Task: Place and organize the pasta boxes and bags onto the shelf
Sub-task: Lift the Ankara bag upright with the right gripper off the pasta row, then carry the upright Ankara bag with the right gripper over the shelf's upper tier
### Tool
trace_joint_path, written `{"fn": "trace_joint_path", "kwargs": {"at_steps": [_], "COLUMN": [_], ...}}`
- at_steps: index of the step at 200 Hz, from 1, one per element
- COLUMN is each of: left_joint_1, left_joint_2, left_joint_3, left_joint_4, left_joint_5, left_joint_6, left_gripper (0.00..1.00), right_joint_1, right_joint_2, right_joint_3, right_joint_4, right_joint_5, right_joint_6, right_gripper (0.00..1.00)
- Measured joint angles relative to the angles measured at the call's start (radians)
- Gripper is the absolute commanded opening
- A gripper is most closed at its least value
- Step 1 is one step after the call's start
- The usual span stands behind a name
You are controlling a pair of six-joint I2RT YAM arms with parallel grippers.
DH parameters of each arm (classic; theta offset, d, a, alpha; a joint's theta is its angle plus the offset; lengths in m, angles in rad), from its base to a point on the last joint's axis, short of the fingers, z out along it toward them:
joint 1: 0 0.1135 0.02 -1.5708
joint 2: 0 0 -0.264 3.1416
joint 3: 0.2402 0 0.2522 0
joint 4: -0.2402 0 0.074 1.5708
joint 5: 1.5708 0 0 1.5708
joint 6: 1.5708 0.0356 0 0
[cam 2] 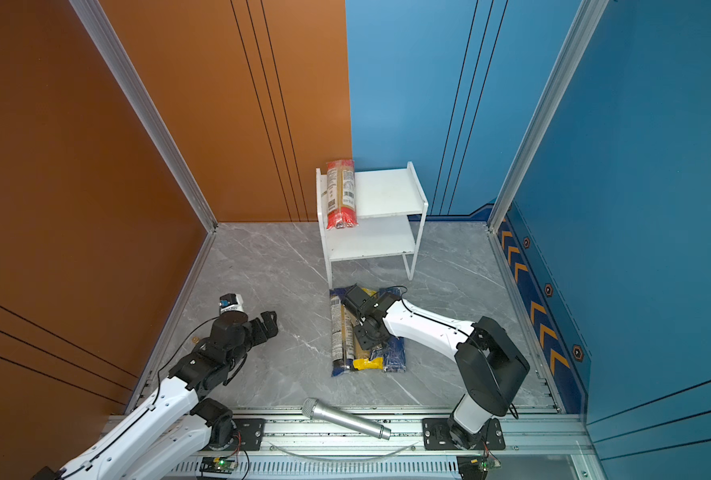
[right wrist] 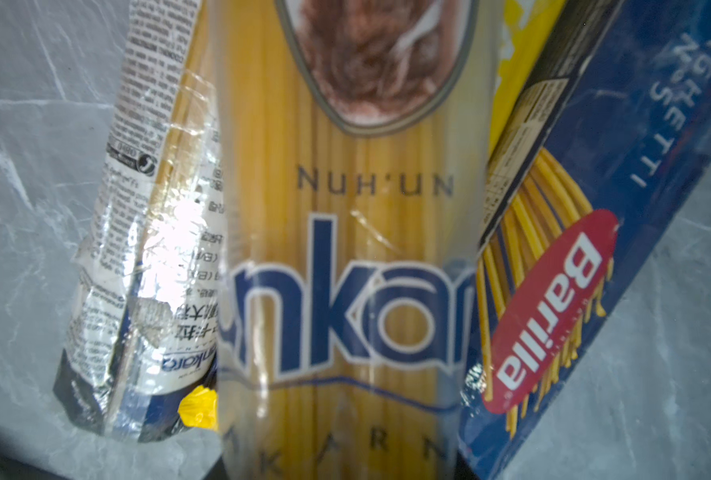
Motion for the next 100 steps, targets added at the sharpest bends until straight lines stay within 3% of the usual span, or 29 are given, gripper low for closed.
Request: {"fn": "trace_joint_path", "kwargs": {"at_steps": [61, 100], "left_joint_1": [0.0, 0.0], "left_joint_2": [0.031, 0.058], "left_joint_3": [0.0, 0.0], "left_joint_4": [0.026, 0.047], "left_joint_5": [0.008, 0.014], "left_joint_6": [0.0, 0.0], "left_gripper": [0.98, 0.98], "right_joint_1": [-0.067, -0.038], "right_joint_2": [-0.126, -0.217], "right_joint_3": [0.064, 0.145], "right_joint_4": [-0.093, -0.174], "right_joint_5": [-0.114, -0.055], "right_joint_6": [-0.005, -0.018], "right_gripper": [0.0, 0.0]}}
